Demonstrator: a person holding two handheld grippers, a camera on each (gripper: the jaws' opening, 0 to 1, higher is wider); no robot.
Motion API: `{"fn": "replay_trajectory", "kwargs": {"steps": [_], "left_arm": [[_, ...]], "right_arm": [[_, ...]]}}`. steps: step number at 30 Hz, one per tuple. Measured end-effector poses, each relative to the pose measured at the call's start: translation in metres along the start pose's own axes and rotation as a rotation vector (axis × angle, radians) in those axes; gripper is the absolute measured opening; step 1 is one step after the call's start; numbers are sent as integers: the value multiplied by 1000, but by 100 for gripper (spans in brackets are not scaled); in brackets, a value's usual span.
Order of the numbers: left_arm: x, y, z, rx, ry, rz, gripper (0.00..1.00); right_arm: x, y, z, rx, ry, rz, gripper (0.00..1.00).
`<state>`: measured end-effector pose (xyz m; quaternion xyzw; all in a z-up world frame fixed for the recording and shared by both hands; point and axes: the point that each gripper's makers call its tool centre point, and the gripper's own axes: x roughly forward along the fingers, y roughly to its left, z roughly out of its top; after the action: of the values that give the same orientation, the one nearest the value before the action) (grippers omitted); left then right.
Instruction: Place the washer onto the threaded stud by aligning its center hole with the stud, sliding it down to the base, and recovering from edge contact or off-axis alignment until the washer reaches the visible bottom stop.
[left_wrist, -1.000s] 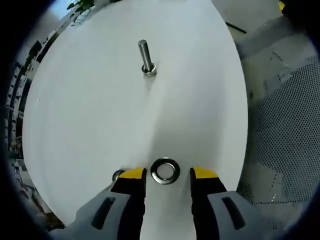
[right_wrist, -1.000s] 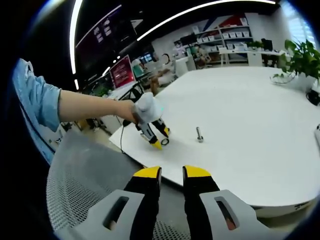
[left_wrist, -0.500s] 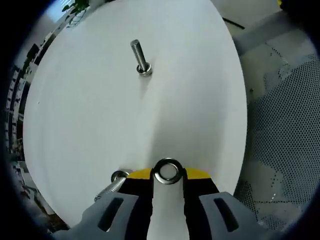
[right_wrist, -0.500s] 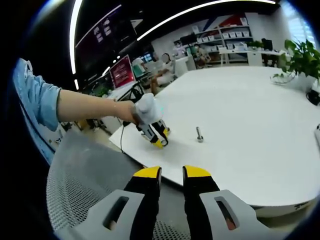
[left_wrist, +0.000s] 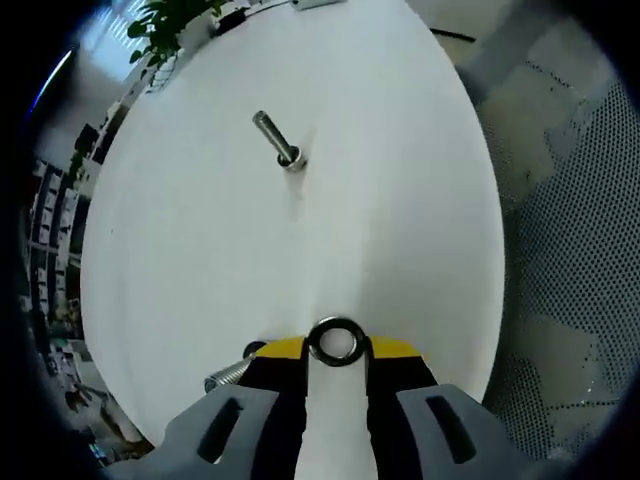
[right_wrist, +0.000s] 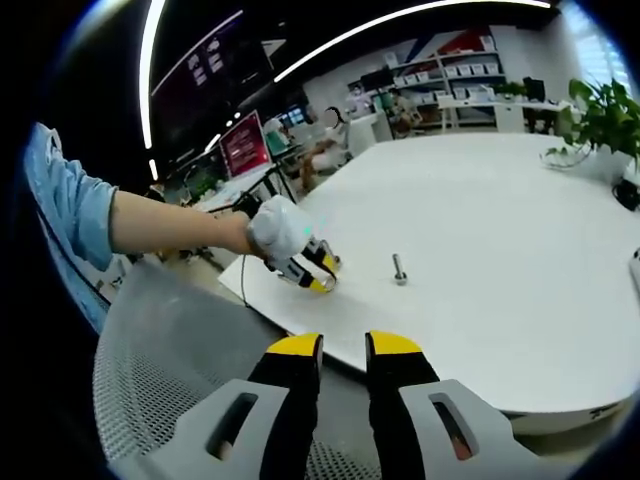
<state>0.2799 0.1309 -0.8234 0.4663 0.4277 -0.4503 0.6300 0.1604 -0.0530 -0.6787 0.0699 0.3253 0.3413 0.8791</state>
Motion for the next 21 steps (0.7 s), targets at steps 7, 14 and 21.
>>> {"fn": "replay_trajectory", "kwargs": {"steps": [7, 14, 21], "left_arm": [[-25, 11, 5, -28, -45, 59, 19], [-55, 26, 5, -104, -86, 73, 19], [-68, 49, -1, -155, -84, 88, 19]], "right_arm": [[0, 0, 1, -1, -2, 1, 20], [-2, -3, 4, 8, -28, -18, 20], [-1, -1, 2, 5, -16, -11, 20]]}}
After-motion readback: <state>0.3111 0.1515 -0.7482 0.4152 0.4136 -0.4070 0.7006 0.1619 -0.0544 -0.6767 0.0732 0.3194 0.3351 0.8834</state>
